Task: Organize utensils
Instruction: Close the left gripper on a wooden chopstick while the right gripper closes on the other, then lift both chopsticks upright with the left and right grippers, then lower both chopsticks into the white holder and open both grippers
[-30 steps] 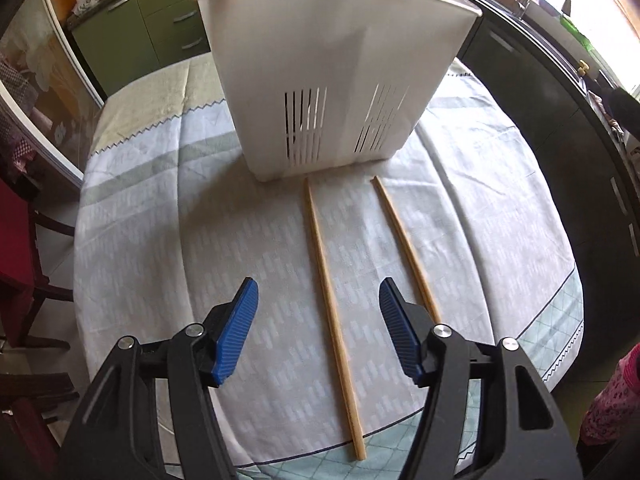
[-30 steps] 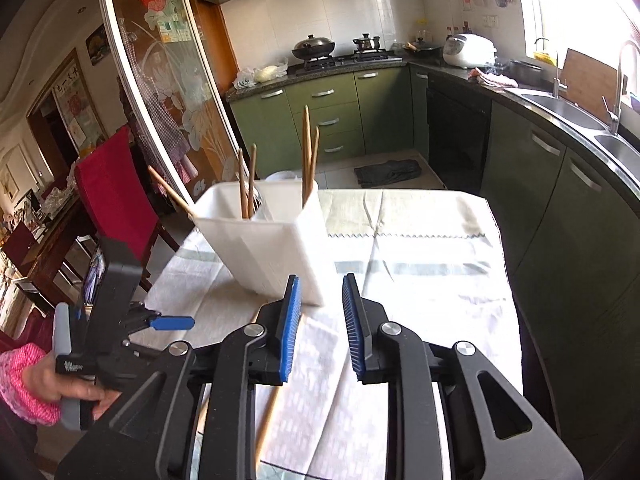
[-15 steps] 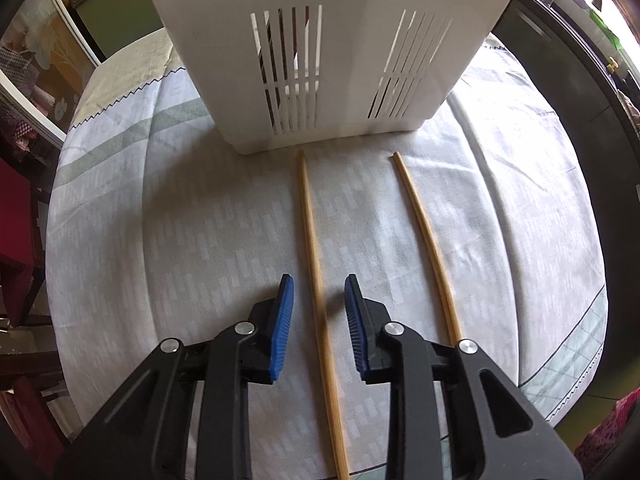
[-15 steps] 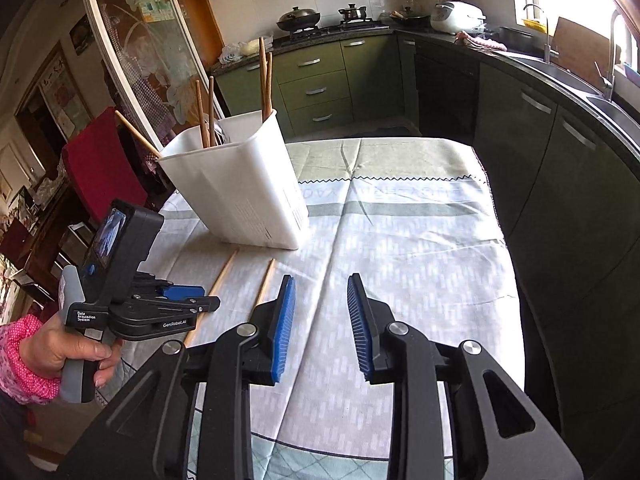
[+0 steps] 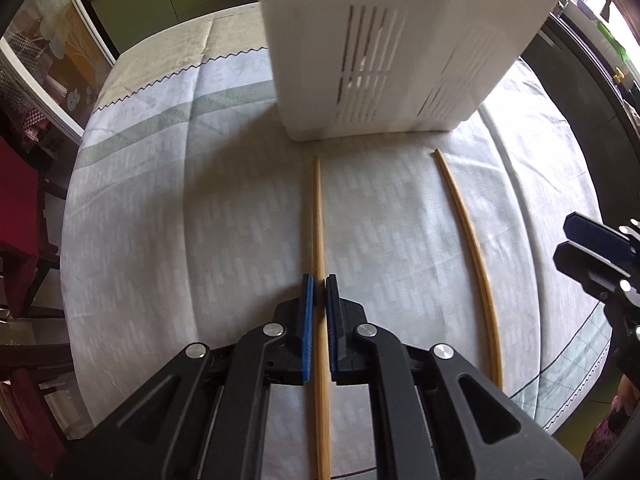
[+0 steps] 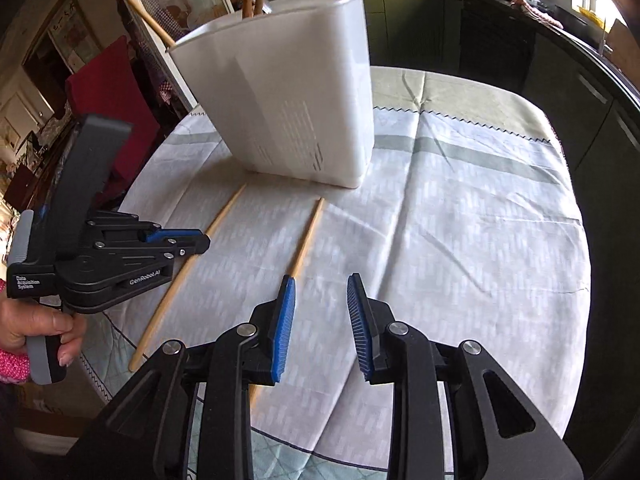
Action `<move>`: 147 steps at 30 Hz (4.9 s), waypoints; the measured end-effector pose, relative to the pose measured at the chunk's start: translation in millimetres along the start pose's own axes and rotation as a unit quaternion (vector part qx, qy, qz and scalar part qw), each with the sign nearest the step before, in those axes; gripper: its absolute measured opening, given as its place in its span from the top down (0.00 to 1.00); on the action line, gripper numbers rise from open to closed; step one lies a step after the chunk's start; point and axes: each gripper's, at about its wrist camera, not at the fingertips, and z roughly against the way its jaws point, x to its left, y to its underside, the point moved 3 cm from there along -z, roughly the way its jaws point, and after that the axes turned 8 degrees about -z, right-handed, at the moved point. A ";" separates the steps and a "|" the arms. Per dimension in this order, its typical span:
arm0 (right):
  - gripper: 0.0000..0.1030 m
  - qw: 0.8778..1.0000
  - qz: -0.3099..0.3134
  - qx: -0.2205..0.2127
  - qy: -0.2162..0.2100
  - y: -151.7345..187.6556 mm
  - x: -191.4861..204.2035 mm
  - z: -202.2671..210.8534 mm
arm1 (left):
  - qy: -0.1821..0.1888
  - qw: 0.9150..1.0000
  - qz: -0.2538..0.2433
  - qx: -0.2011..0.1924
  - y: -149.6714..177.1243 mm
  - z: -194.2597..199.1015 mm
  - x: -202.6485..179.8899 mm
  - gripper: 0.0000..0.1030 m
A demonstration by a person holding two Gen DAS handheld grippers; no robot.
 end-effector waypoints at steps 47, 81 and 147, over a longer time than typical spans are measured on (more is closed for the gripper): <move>0.93 0.992 -0.004 -0.130 0.004 -34.5 50.2 68.6 | 0.003 0.984 0.009 -0.176 37.5 152.2 40.5 0.94; 0.93 0.983 0.022 -0.184 -0.003 6.7 45.7 133.7 | 0.003 0.975 -0.034 -0.219 43.1 188.5 6.8 0.94; 0.80 0.962 0.001 -0.275 -0.005 -118.2 41.8 130.4 | -0.019 0.933 -0.027 -0.358 -76.7 244.1 -11.2 0.68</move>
